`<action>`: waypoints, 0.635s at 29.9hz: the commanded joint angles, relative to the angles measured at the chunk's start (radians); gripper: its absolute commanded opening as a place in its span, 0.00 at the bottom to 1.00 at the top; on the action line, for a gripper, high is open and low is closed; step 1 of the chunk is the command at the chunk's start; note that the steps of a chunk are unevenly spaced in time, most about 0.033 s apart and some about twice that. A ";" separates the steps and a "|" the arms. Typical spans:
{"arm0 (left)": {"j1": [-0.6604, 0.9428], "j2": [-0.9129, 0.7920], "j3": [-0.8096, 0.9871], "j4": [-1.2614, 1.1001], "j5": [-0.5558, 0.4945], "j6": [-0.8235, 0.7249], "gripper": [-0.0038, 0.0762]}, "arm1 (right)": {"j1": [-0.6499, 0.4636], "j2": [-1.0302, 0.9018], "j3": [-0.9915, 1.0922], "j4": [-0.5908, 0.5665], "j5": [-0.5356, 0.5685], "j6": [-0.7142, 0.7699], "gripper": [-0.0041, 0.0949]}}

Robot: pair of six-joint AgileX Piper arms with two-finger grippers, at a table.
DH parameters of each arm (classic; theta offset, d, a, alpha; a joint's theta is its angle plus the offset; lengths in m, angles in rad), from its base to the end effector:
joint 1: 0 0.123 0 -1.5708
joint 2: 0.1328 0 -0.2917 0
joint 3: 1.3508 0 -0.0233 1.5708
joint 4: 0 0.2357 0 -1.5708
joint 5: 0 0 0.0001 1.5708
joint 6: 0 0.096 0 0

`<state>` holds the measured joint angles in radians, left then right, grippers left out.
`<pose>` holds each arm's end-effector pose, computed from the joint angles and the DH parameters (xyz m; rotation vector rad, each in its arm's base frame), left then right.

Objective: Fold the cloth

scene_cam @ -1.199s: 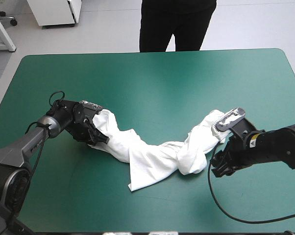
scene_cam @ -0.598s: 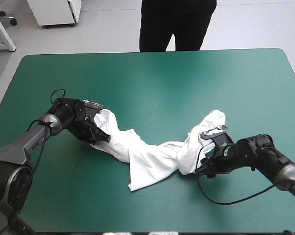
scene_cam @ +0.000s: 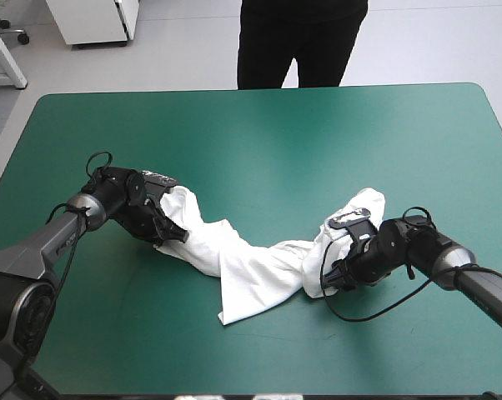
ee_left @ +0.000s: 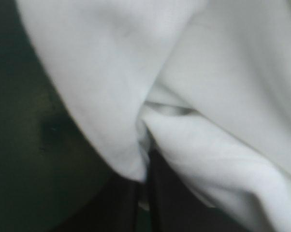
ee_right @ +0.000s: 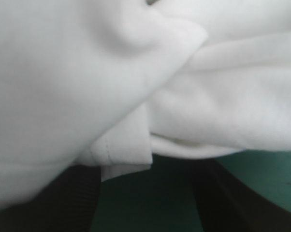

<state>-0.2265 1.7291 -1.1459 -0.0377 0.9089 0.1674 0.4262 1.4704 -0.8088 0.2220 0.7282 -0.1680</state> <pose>0.3091 -0.0742 0.2161 0.5521 2.9246 -0.0544 0.2183 0.1146 0.2148 -0.6408 2.8121 0.2936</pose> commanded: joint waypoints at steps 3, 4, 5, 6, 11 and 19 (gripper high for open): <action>0.002 0.000 0.001 0.027 -0.020 0.005 0.04 | 0.006 0.079 0.014 0.104 -0.039 -0.013 0.41; 0.002 0.000 0.001 0.025 -0.020 0.005 0.04 | 0.006 0.090 0.014 0.116 -0.039 -0.017 0.37; 0.002 0.000 0.001 0.025 -0.020 0.005 0.04 | 0.006 0.097 0.014 0.127 -0.039 -0.022 0.33; 0.002 0.000 0.001 0.025 -0.020 0.005 0.04 | 0.006 0.100 0.016 0.141 -0.039 -0.034 0.29; 0.000 0.000 0.001 0.022 -0.024 0.005 0.04 | 0.006 0.115 0.016 0.186 -0.043 -0.063 0.03; -0.001 -0.022 0.001 0.022 -0.035 -0.017 0.04 | 0.006 0.063 -0.016 0.150 0.086 -0.061 0.02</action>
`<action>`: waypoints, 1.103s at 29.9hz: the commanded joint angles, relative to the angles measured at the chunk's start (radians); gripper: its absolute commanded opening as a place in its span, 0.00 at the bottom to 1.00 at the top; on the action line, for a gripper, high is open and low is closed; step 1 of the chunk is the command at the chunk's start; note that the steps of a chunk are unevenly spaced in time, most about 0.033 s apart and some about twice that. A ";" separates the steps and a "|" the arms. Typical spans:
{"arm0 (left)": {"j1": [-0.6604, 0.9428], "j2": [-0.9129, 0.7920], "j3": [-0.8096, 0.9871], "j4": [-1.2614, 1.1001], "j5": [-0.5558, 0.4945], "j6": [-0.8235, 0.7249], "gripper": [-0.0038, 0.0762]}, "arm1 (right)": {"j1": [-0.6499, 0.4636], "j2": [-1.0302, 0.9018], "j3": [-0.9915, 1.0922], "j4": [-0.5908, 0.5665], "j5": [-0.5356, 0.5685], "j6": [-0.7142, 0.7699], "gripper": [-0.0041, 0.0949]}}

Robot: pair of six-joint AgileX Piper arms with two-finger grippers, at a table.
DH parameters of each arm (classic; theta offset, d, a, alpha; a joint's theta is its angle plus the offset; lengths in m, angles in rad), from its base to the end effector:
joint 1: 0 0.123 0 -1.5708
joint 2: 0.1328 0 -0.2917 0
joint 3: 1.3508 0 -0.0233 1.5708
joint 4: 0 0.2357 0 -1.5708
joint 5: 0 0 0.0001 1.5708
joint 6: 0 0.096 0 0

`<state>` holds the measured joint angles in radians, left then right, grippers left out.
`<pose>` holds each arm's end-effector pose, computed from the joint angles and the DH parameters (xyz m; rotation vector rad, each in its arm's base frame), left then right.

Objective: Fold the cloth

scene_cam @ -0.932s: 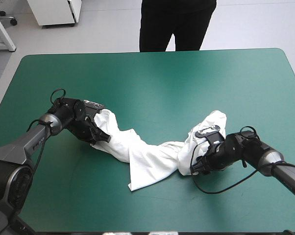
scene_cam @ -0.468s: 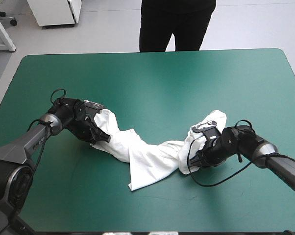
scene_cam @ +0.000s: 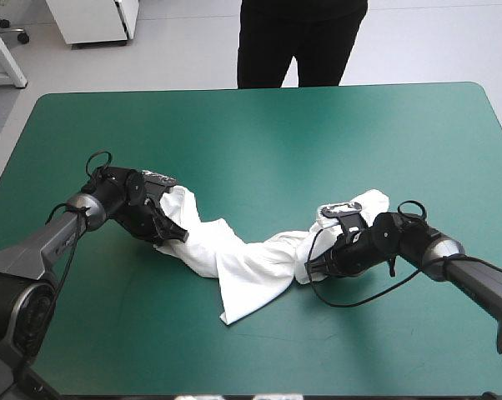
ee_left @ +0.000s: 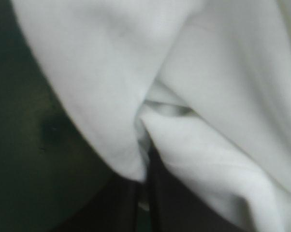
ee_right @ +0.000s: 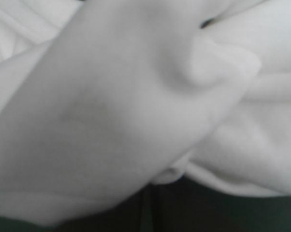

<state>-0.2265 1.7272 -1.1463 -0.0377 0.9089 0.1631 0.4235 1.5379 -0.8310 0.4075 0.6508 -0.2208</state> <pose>0.3090 -0.0741 0.2168 0.5455 2.9236 -0.0551 0.2326 0.1302 0.2075 -0.5023 2.7966 0.4627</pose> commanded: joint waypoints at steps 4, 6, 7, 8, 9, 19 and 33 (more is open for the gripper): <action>-0.001 -0.106 0.001 0.022 -0.033 -0.013 0.04 | 0.006 -0.119 -0.077 -0.118 0.280 0.042 0.02; -0.001 -0.160 0.001 0.022 -0.025 -0.013 0.04 | 0.006 -0.178 -0.146 -0.164 0.350 0.071 0.02; -0.001 -0.193 0.001 0.022 -0.016 -0.013 0.04 | 0.006 -0.211 -0.184 -0.186 0.389 0.089 0.02; -0.001 -0.220 0.001 0.022 -0.010 -0.013 0.04 | 0.006 -0.237 -0.217 -0.203 0.415 0.101 0.02; -0.001 -0.255 0.001 0.022 -0.005 -0.015 0.04 | 0.006 -0.268 -0.259 -0.227 0.442 0.114 0.02; -0.001 -0.635 -0.131 0.022 -0.035 -0.012 0.04 | 0.006 -0.432 -0.692 -0.530 0.426 0.296 0.02; -0.001 -0.701 -0.768 -0.126 0.017 0.066 0.04 | 0.006 -0.421 -1.216 -0.663 0.352 0.272 0.02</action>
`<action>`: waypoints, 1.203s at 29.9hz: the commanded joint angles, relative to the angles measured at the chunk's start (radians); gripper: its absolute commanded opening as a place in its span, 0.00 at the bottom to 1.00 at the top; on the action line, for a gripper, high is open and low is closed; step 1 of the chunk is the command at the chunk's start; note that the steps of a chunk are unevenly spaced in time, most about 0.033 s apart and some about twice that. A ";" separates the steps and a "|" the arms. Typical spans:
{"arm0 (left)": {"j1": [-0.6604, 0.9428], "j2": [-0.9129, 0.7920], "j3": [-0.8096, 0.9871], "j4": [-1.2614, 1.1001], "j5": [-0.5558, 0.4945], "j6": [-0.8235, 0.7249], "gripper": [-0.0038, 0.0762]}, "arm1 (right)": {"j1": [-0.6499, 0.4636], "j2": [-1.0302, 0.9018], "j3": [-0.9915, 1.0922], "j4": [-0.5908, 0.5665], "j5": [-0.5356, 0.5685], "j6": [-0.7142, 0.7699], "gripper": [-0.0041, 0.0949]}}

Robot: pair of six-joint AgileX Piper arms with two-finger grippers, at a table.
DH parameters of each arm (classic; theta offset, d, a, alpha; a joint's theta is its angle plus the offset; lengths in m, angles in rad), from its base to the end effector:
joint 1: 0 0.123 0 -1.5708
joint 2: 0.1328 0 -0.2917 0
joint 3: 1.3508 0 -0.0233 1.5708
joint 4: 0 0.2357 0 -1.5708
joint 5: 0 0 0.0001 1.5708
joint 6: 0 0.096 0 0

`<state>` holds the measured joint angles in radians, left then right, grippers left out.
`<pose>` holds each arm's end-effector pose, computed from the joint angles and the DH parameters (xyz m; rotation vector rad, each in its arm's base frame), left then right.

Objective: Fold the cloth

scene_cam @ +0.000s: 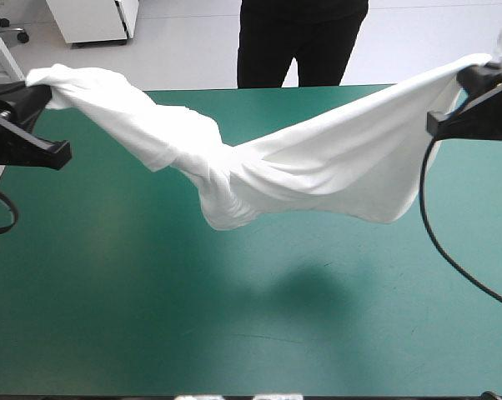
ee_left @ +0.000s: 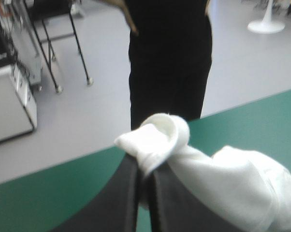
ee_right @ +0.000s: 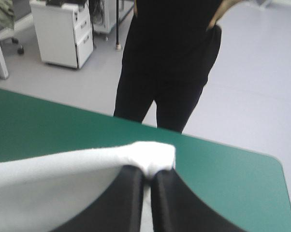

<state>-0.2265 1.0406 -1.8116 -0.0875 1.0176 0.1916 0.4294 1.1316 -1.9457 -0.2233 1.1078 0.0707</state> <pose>0.1135 -0.0335 0.5704 0.3737 1.6888 -0.1240 0.1282 0.0378 0.5819 -0.2601 1.7453 0.1136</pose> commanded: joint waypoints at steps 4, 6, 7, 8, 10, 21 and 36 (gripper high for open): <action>-0.001 -0.014 -0.210 -0.170 -0.102 0.081 0.04 | 0.001 -0.016 -0.218 0.004 -0.108 -0.020 0.02; -0.001 -0.014 -0.254 -0.202 -0.096 0.090 0.04 | 0.001 -0.023 -0.242 0.046 -0.101 -0.023 0.02; -0.001 -0.014 -0.272 -0.219 -0.087 0.097 0.04 | 0.001 -0.031 -0.245 0.077 -0.096 -0.028 0.02; -0.001 -0.014 -0.288 -0.236 -0.078 0.105 0.04 | 0.001 -0.038 -0.245 0.100 -0.090 -0.033 0.02; -0.001 -0.017 -0.305 -0.277 -0.053 0.124 0.04 | 0.001 -0.047 -0.243 0.147 -0.056 -0.037 0.02; -0.031 -0.109 -0.188 -0.304 0.056 0.147 0.04 | 0.001 -0.070 -0.224 0.310 0.141 -0.009 0.02; -0.031 -0.105 0.158 -0.133 0.164 -0.023 0.04 | 0.001 -0.065 0.295 0.321 0.141 0.007 0.02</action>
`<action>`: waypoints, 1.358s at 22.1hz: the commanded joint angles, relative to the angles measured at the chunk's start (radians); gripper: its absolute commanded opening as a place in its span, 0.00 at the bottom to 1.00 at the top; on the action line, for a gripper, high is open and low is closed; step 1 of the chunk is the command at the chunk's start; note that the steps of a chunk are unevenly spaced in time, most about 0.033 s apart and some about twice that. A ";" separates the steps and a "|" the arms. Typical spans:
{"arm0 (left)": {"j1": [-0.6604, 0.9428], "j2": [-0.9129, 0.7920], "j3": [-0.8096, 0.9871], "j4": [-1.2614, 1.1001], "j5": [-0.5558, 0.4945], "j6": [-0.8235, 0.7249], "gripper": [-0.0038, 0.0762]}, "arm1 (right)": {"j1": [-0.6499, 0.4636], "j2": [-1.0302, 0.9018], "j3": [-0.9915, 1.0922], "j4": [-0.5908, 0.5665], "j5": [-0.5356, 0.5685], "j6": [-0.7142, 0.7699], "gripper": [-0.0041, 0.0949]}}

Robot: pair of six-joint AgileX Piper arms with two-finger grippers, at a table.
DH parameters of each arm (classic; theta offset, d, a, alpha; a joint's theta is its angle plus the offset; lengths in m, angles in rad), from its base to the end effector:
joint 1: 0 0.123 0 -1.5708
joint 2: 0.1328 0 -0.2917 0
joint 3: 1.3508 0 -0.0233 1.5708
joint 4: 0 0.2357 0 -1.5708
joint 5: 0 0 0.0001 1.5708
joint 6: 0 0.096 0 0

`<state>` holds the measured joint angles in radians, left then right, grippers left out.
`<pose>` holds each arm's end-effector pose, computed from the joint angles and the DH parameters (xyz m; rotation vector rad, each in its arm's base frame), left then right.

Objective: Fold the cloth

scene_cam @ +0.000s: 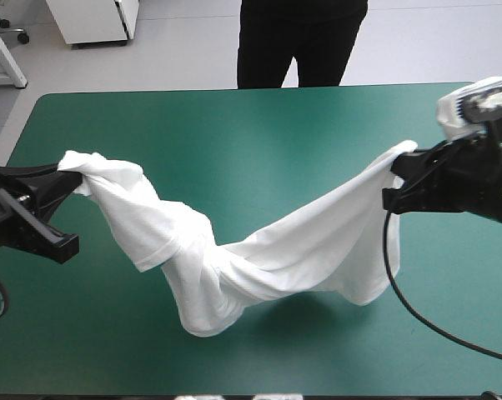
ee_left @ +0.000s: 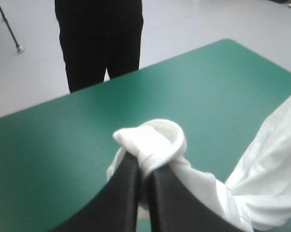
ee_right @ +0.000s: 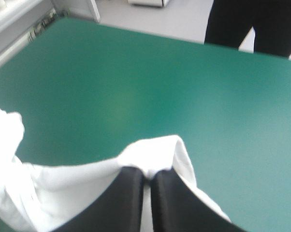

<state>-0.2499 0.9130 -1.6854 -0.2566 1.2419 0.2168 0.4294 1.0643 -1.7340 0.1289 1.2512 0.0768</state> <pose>0.0687 -0.0413 0.5352 0.5264 1.8715 -0.3136 0.1159 0.0659 0.5283 -0.4003 2.0525 0.4611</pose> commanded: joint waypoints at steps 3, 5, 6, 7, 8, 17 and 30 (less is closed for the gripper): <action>-0.008 0.069 0.114 0.067 -0.051 -0.060 0.04 | 0.001 0.014 0.183 -0.091 -0.016 0.001 0.02; -0.008 0.116 0.166 0.077 -0.064 -0.060 0.04 | 0.001 0.036 0.231 -0.138 -0.046 0.001 0.02; -0.008 0.145 0.184 0.080 -0.076 -0.060 0.04 | 0.001 0.050 0.245 -0.160 -0.065 0.002 0.02; -0.008 0.212 0.215 0.093 -0.128 -0.060 0.04 | 0.001 0.086 0.265 -0.219 -0.104 0.009 0.02; -0.008 0.241 0.220 0.107 -0.161 -0.060 0.04 | 0.001 0.105 0.265 -0.243 -0.117 0.010 0.02; -0.008 0.602 0.220 0.313 -0.537 -0.105 0.04 | -0.070 0.433 0.260 -0.348 -0.418 0.039 0.02; -0.008 0.809 0.201 0.328 -0.609 -0.089 0.22 | -0.110 0.628 0.253 -0.356 -0.500 0.019 0.16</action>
<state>-0.2527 1.7664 -1.4425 0.0804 0.6559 0.1266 0.3262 1.7354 -1.4438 -0.2037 0.7978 0.1153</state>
